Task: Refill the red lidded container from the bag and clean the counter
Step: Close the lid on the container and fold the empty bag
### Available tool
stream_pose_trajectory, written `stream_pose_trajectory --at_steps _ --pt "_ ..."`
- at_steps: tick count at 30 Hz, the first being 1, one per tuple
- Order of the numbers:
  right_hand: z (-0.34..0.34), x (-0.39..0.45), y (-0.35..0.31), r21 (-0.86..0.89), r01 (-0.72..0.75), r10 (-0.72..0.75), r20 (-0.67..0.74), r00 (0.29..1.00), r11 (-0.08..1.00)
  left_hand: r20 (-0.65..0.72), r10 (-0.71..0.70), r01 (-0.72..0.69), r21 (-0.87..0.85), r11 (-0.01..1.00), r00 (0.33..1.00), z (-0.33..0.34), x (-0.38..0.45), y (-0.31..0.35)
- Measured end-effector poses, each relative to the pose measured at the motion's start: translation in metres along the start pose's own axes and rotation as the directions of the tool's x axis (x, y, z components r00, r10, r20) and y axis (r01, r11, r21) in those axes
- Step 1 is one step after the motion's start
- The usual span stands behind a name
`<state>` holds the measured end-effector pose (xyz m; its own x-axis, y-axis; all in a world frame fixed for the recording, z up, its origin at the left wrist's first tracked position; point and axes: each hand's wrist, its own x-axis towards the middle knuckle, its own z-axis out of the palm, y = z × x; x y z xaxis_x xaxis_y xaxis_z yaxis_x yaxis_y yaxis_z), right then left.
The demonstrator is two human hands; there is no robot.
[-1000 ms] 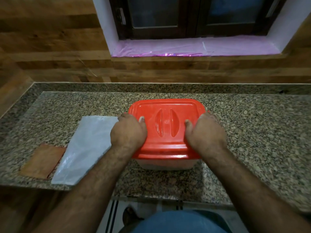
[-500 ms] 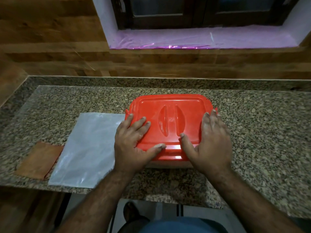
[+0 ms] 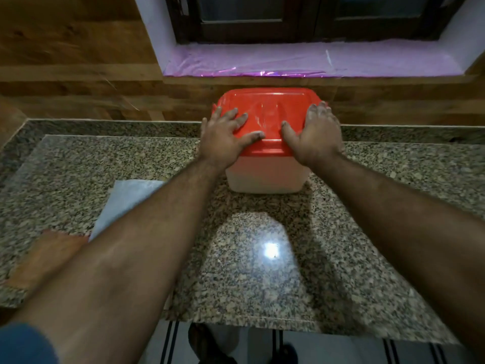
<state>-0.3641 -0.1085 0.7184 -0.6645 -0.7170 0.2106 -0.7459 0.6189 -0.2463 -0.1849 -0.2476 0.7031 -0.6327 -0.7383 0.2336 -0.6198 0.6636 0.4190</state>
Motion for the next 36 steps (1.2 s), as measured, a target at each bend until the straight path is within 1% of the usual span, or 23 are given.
stream_pose_trajectory --at_steps 3,5,7,8,11,12,14,16,18,21,23,25,27,29,31,34,36 --pt "0.004 0.024 0.000 -0.036 0.002 -0.002 0.012 1.000 0.999 0.068 -0.030 0.026 0.066 0.997 0.997 0.003 0.025 0.005" --pt "0.008 0.025 -0.005 -0.031 -0.036 0.035 -0.013 0.999 0.999 0.073 -0.098 0.091 0.093 0.992 0.993 0.006 0.028 0.009" --pt "0.016 0.010 -0.008 0.017 -0.059 0.060 -0.050 0.997 0.998 0.051 -0.166 0.162 0.072 0.984 0.985 0.012 0.014 0.013" --pt "0.021 -0.005 -0.009 0.048 -0.056 0.059 -0.066 0.996 0.997 0.037 -0.178 0.176 0.047 0.983 0.983 0.016 0.001 0.013" --pt "0.044 -0.064 -0.010 0.081 -0.005 0.010 -0.058 0.998 0.997 0.027 -0.131 0.133 -0.062 0.989 0.991 0.028 -0.056 0.003" --pt "0.053 -0.085 -0.011 0.079 0.028 -0.026 -0.028 0.999 0.996 0.046 -0.121 0.125 -0.089 0.988 0.992 0.032 -0.078 -0.006" --pt "0.076 -0.125 -0.017 0.112 0.097 -0.105 0.062 0.993 0.989 0.085 -0.143 0.152 -0.112 0.982 0.986 0.038 -0.124 -0.028" --pt "0.098 -0.159 -0.032 0.196 0.123 -0.158 0.178 0.971 0.973 0.093 -0.210 0.221 -0.125 0.967 0.973 0.038 -0.167 -0.058" --pt "0.118 -0.185 -0.052 0.280 0.116 -0.196 0.279 0.940 0.953 0.060 -0.320 0.325 -0.134 0.936 0.946 0.031 -0.204 -0.094" --pt "0.137 -0.211 -0.091 0.320 0.127 -0.258 0.409 0.875 0.939 -0.046 -0.508 0.495 -0.165 0.853 0.860 0.010 -0.243 -0.154" --pt "0.147 -0.221 -0.121 0.311 0.147 -0.282 0.452 0.847 0.939 -0.059 -0.603 0.586 -0.180 0.790 0.796 -0.007 -0.257 -0.201" --pt "0.155 -0.227 -0.149 0.323 0.087 -0.248 0.498 0.831 0.942 0.002 -0.664 0.654 -0.171 0.737 0.748 -0.026 -0.261 -0.244" --pt "0.163 -0.227 -0.174 0.341 -0.025 -0.180 0.555 0.812 0.940 0.095 -0.693 0.697 -0.175 0.695 0.715 -0.042 -0.259 -0.280" --pt "0.169 -0.226 -0.195 0.320 -0.133 -0.097 0.611 0.786 0.938 0.156 -0.693 0.710 -0.152 0.687 0.704 -0.051 -0.251 -0.310" --pt "0.177 -0.221 -0.212 0.265 -0.235 0.015 0.634 0.774 0.935 0.213 -0.683 0.713 -0.114 0.692 0.698 -0.056 -0.237 -0.332" --pt "0.184 -0.212 -0.234 0.210 -0.415 0.186 0.658 0.730 0.886 0.290 -0.673 0.721 -0.100 0.686 0.680 -0.056 -0.217 -0.358" --pt "0.193 -0.206 -0.243 0.195 -0.502 0.259 0.671 0.694 0.842 0.312 -0.679 0.740 -0.144 0.657 0.664 -0.052 -0.207 -0.373"
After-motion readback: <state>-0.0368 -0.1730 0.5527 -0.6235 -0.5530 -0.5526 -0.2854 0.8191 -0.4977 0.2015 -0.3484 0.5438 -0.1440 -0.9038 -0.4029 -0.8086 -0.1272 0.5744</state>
